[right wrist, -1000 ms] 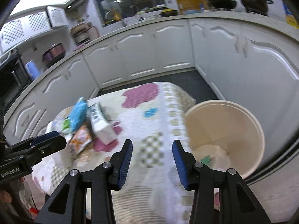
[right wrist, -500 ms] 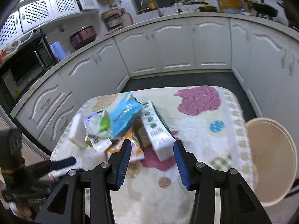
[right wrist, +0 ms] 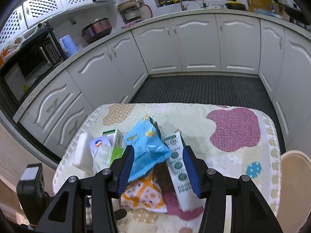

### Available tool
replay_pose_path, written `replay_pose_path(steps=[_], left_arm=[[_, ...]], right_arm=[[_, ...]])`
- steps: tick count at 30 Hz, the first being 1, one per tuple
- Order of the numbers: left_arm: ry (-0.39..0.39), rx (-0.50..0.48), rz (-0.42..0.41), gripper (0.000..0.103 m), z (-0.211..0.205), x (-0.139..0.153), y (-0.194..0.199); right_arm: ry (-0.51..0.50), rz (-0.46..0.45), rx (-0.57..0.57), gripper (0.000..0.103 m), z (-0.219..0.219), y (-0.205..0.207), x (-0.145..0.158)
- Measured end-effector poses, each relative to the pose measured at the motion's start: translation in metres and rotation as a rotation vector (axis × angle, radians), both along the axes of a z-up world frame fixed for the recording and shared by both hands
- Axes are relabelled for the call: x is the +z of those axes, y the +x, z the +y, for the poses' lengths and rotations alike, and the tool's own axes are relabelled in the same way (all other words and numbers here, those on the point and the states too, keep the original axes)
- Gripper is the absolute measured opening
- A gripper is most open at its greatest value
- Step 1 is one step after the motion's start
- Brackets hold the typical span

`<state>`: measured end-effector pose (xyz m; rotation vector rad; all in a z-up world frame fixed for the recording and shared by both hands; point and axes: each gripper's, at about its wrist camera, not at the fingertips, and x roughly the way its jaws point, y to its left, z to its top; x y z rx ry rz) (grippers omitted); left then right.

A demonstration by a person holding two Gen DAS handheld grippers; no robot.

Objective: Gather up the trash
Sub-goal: 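Grasp the blue snack packet with the right gripper while the left gripper grasps a white sponge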

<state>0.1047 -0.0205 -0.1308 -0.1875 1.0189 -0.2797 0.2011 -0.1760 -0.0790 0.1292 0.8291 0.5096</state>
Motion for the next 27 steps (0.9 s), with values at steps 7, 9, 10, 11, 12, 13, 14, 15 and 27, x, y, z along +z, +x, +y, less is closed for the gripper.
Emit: replay_pose_path(steps=[7, 9, 10, 11, 12, 13, 14, 15, 27], left_arm=[[0.009, -0.006, -0.022, 0.027, 0.018, 0.009, -0.004], [0.017, -0.001, -0.030, 0.027, 0.022, 0.013, -0.004], [0.019, 0.000, -0.032, 0.027, 0.024, 0.014, -0.005], [0.020, 0.001, -0.033, 0.027, 0.026, 0.014, -0.005], [0.022, 0.003, -0.035, 0.027, 0.027, 0.016, -0.006], [0.025, 0.005, -0.037, 0.027, 0.028, 0.016, -0.006], [0.028, 0.008, -0.040, 0.027, 0.029, 0.016, -0.007], [0.030, 0.009, -0.043, 0.027, 0.029, 0.017, -0.006], [0.021, 0.006, -0.060, 0.027, 0.026, 0.024, -0.009]], right_arm=[[0.018, 0.030, 0.046, 0.051, 0.016, 0.026, -0.002], [-0.001, 0.035, 0.066, 0.051, 0.026, 0.031, -0.005], [-0.008, 0.039, 0.075, 0.051, 0.029, 0.033, -0.006], [-0.015, 0.044, 0.082, 0.051, 0.033, 0.035, -0.007], [-0.027, 0.051, 0.089, 0.051, 0.037, 0.037, -0.010], [-0.034, 0.059, 0.096, 0.051, 0.040, 0.039, -0.012], [-0.041, 0.065, 0.105, 0.047, 0.043, 0.040, -0.013], [-0.051, 0.069, 0.115, 0.042, 0.046, 0.038, -0.015], [-0.096, -0.032, 0.114, 0.004, 0.034, -0.001, -0.001]])
